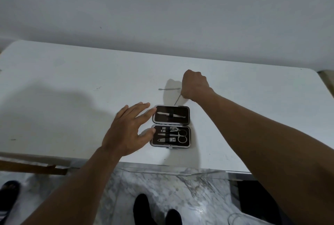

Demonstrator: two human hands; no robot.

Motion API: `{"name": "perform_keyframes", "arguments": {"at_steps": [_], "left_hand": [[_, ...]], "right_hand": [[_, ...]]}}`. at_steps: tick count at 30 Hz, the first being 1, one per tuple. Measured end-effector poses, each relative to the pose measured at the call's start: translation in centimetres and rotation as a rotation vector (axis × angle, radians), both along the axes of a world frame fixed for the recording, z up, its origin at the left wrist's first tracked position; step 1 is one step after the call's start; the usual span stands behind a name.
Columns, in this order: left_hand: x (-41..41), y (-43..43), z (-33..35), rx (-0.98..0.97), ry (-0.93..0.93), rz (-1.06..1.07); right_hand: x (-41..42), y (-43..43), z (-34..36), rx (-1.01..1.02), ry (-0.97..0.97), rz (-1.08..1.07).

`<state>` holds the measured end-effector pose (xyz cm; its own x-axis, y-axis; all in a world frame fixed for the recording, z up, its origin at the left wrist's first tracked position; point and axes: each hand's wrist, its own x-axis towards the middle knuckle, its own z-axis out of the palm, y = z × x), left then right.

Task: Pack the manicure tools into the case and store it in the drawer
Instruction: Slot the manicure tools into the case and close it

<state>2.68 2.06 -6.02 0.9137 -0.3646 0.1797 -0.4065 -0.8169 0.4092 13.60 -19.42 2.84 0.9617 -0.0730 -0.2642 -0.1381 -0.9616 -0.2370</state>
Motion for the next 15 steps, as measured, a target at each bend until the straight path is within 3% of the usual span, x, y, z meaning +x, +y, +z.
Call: {"name": "perform_keyframes", "arguments": {"at_steps": [15], "left_hand": [[-0.11,-0.13,0.16,0.005,0.014,0.016]], "right_hand": [[0.89,-0.39,0.75,0.044,0.154,-0.074]]}}
